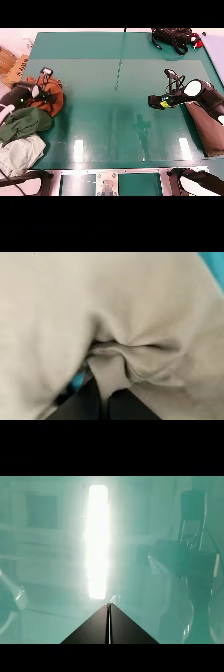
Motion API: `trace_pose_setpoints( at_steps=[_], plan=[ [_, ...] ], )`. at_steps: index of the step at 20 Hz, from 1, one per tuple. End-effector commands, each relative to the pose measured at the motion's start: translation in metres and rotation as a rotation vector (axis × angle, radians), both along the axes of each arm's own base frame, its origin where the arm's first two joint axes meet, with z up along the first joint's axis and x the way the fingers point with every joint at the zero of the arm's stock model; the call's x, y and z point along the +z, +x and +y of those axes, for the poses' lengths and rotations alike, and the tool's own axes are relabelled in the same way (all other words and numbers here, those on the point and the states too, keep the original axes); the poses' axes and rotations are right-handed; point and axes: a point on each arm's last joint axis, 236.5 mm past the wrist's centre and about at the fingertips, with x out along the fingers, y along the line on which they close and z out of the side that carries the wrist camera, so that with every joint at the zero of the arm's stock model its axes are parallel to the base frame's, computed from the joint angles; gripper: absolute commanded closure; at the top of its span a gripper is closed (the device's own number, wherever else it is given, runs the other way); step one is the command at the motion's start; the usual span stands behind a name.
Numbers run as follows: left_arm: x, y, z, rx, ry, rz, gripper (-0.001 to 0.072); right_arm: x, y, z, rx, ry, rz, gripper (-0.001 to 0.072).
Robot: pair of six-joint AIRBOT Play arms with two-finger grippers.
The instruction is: Fold the shirts.
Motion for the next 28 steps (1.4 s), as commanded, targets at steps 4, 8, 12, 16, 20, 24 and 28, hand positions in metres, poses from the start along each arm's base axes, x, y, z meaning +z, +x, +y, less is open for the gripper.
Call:
trace_pose_setpoints(
  at_steps=[4,8,12,16,20,24,28],
  plan=[
    [0.179,0.016,-0.082,-0.076,-0.128,-0.17,0.069,0.0,-0.011,-0.003,0.002,0.006,0.057,0.0695],
    [0.317,-0.03,-0.188,-0.298,-0.368,-0.409,0.069,0.008,-0.01,-0.016,-0.024,0.008,0.069,0.0695],
    [0.324,-0.096,-0.305,-0.526,-0.653,-0.288,0.0689,0.031,-0.005,-0.025,-0.029,0.01,0.067,0.0695],
    [0.237,-0.135,-0.4,-0.627,-0.752,-0.017,0.0687,0.054,0.002,-0.031,-0.031,0.009,0.037,0.0694],
    [0.162,-0.146,-0.416,-0.549,-0.746,0.22,-0.0013,0.064,-0.003,-0.045,-0.064,0.008,0.032,0.0552],
    [0.178,-0.116,-0.344,-0.447,-0.683,0.264,-0.0013,0.052,-0.019,-0.059,-0.097,0.009,0.102,0.0339],
    [0.15,-0.086,-0.234,-0.228,-0.514,0.315,-0.0013,-0.006,-0.059,-0.026,-0.064,0.088,0.246,0.0203]
  ],
)
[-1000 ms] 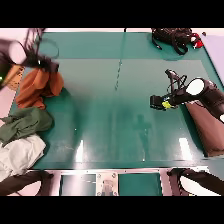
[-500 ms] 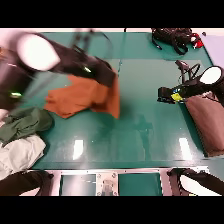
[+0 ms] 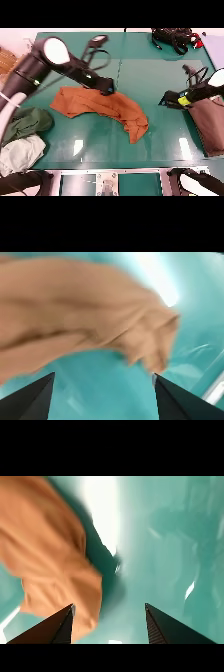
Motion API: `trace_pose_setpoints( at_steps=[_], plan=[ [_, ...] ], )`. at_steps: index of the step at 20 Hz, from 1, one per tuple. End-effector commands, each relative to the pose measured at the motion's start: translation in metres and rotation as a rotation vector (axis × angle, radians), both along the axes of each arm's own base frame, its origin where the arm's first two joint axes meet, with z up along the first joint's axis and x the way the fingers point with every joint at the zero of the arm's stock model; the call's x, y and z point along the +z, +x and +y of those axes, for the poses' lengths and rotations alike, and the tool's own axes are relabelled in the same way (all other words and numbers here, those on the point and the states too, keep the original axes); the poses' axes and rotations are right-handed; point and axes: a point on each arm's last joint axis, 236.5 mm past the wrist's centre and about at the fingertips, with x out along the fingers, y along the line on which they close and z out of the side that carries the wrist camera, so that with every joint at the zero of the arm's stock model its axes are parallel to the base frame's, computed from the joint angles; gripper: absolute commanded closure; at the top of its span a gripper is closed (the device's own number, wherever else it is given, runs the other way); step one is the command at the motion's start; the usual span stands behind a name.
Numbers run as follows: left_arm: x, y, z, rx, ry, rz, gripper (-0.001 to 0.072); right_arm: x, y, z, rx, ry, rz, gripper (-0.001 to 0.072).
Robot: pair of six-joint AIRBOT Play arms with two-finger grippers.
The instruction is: Fold the shirts.
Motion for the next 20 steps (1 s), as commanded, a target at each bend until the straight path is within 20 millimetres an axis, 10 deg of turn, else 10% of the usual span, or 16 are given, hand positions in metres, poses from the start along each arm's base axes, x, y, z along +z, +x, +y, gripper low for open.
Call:
trace_pose_setpoints(
  at_steps=[1,7,10,12,17,20],
  plan=[
    [-0.037,0.011,0.094,0.139,0.186,0.118,-0.0013,-0.044,-0.034,0.026,0.028,0.068,0.096,0.0203],
    [-0.143,0.003,0.18,0.376,0.228,0.302,-0.0013,-0.097,-0.053,0.072,0.035,0.125,0.099,0.0208],
    [-0.173,0.016,0.204,0.477,0.213,0.275,-0.0013,-0.108,-0.041,0.091,0.038,0.177,0.088,0.0412],
    [-0.19,0.025,0.206,0.5,0.202,0.284,-0.0013,-0.115,-0.038,0.092,0.066,0.175,0.095,0.0691],
    [-0.216,0.035,0.159,0.459,0.01,0.36,-0.0002,-0.11,-0.022,0.091,0.072,0.168,0.041,0.0693],
    [-0.202,0.044,0.145,0.388,-0.052,0.316,0.0689,-0.103,-0.011,0.084,0.103,0.127,0.003,0.0694]
  ],
)
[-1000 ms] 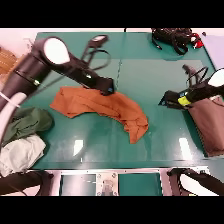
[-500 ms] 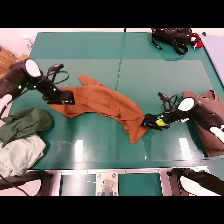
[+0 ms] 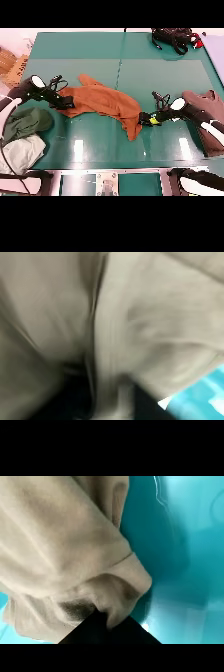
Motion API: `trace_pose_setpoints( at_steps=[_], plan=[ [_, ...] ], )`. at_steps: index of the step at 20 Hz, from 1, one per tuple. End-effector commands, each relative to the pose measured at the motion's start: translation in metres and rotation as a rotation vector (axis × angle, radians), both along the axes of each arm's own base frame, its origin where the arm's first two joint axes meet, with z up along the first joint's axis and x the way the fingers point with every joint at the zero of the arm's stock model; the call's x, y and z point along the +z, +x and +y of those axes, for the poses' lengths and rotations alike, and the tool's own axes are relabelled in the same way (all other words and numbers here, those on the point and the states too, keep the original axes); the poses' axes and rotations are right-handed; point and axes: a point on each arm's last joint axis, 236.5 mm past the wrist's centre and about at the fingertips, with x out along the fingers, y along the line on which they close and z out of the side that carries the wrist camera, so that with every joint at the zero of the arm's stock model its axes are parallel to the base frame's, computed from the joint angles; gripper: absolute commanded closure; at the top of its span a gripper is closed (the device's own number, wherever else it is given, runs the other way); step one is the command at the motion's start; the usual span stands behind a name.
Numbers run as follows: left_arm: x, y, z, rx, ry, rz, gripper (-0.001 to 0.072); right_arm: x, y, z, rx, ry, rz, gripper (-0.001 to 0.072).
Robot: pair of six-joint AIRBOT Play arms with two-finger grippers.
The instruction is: Fold the shirts.
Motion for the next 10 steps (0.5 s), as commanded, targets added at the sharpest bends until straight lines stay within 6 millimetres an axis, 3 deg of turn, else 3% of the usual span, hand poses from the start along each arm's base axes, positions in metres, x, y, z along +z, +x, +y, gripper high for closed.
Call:
trace_pose_setpoints(
  at_steps=[1,3,5,7,10],
  plan=[
    [0.016,0.015,-0.019,-0.043,-0.092,-0.053,0.0689,0.01,0.016,-0.01,0.048,-0.05,-0.05,0.0694],
    [0.049,0.022,-0.023,-0.106,-0.104,-0.074,0.069,0.035,0.026,-0.019,0.084,-0.066,-0.063,0.0694],
    [0.101,0.036,-0.026,-0.12,-0.11,-0.155,0.0689,0.083,0.047,-0.031,0.086,-0.07,-0.145,0.0694],
    [0.163,0.043,-0.027,-0.122,-0.116,-0.267,0.0689,0.146,0.069,-0.04,0.067,-0.066,-0.287,0.0694],
    [0.271,0.032,-0.028,-0.118,-0.116,-0.493,0.0689,0.256,0.081,-0.057,0.031,-0.082,-0.541,0.0694]
  ],
)
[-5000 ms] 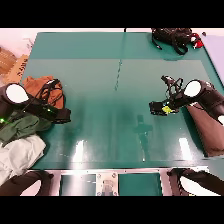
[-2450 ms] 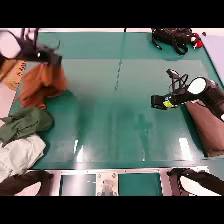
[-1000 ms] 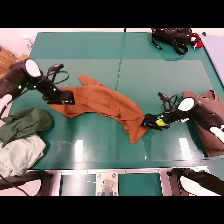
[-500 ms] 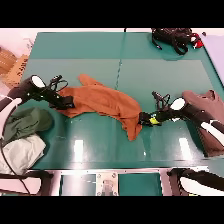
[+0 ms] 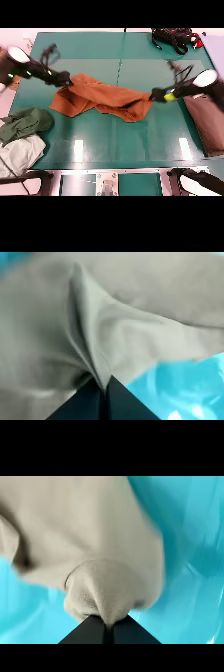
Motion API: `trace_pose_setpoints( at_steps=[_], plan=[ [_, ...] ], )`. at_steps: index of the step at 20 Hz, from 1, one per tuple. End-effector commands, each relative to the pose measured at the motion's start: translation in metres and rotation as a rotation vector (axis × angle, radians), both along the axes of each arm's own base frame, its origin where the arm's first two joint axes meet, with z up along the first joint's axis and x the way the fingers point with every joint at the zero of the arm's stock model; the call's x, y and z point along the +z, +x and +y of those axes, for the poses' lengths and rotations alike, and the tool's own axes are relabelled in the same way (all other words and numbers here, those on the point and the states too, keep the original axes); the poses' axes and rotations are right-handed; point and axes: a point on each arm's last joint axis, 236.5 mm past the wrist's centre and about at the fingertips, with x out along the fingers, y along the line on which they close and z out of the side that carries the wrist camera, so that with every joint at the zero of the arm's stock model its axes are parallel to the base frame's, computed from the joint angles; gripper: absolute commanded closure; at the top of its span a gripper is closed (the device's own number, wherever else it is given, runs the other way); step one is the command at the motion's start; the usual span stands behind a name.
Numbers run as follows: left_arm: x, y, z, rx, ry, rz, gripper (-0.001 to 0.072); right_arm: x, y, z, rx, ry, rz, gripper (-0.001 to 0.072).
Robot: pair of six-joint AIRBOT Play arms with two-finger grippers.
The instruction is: Fold the shirts.
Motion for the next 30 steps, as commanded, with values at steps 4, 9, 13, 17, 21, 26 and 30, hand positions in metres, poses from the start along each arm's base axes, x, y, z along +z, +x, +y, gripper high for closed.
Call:
trace_pose_setpoints(
  at_steps=[4,9,13,17,21,26,30],
  plan=[
    [0.252,-0.08,0.0,0.01,-0.029,-0.595,0.0689,0.251,-0.03,-0.042,-0.091,-0.051,-0.593,0.0694],
    [0.381,-0.191,0.002,0.011,-0.036,-0.985,0.0689,0.38,-0.116,-0.041,-0.118,-0.088,-0.964,0.0693],
    [0.38,-0.207,0.005,-0.002,0.006,-0.982,0.0689,0.405,-0.135,-0.041,-0.13,-0.1,-1.047,0.0693],
    [0.344,-0.16,0.011,0.036,0.013,-0.881,0.0689,0.384,-0.078,-0.052,-0.151,-0.091,-0.966,0.0693],
    [0.245,-0.086,0.013,0.058,0.012,-0.639,0.0688,0.313,0.023,-0.066,-0.163,-0.072,-0.759,0.0693],
    [0.069,0.005,0.01,0.075,0.001,-0.32,0.0688,0.165,0.131,-0.07,-0.143,-0.051,-0.431,0.0693],
    [-0.056,0.055,0.001,0.093,-0.045,-0.133,0.0688,0.031,0.167,-0.045,-0.085,-0.035,-0.166,0.0693]
  ],
)
